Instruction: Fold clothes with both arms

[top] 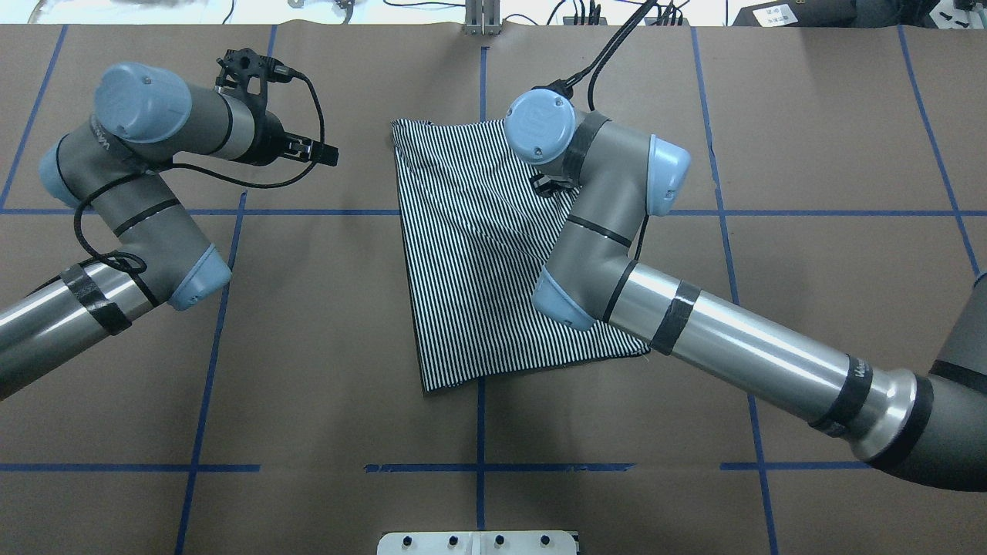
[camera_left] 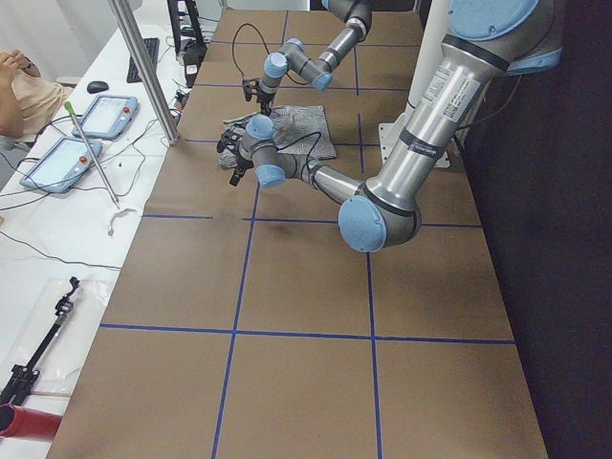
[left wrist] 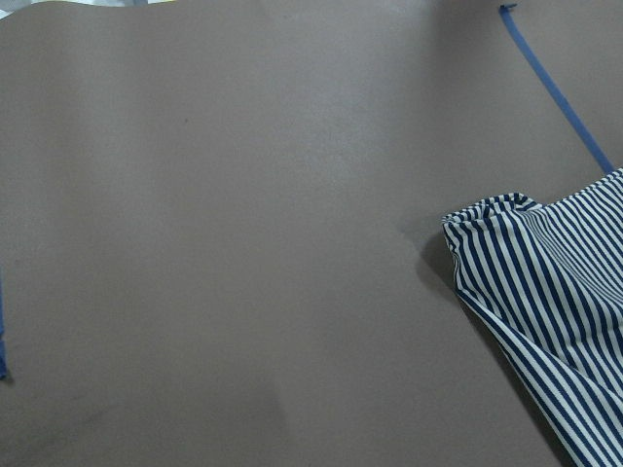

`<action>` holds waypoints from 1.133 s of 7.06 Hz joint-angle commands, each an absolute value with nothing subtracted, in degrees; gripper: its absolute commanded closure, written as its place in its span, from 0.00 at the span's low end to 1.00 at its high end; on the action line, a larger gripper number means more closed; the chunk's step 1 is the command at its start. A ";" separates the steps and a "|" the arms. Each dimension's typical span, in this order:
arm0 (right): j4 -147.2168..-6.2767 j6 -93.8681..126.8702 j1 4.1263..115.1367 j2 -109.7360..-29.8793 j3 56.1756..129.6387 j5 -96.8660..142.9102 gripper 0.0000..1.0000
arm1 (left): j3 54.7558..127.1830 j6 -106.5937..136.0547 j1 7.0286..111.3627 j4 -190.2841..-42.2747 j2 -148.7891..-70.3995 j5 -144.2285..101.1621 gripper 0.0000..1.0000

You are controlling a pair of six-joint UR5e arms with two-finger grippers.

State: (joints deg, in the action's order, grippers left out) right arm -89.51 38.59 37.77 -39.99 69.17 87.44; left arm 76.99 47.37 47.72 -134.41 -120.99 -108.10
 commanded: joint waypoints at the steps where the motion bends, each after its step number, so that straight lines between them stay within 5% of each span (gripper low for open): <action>1: -87.12 32.19 43.04 -43.05 68.12 88.06 0.22 | 77.08 47.37 47.64 -134.56 -121.11 -108.11 0.00; 4: -78.16 29.00 47.54 -47.81 67.94 95.14 0.17 | 78.39 47.37 47.64 -134.30 -121.29 -108.11 0.00; 5: -72.83 30.31 47.90 -49.03 68.98 99.36 0.01 | 80.66 47.90 47.55 -133.69 -121.12 -108.19 0.00; 8: -49.97 48.79 47.99 -63.06 78.80 109.75 0.00 | 87.59 64.89 41.78 -133.77 -118.68 -108.55 0.00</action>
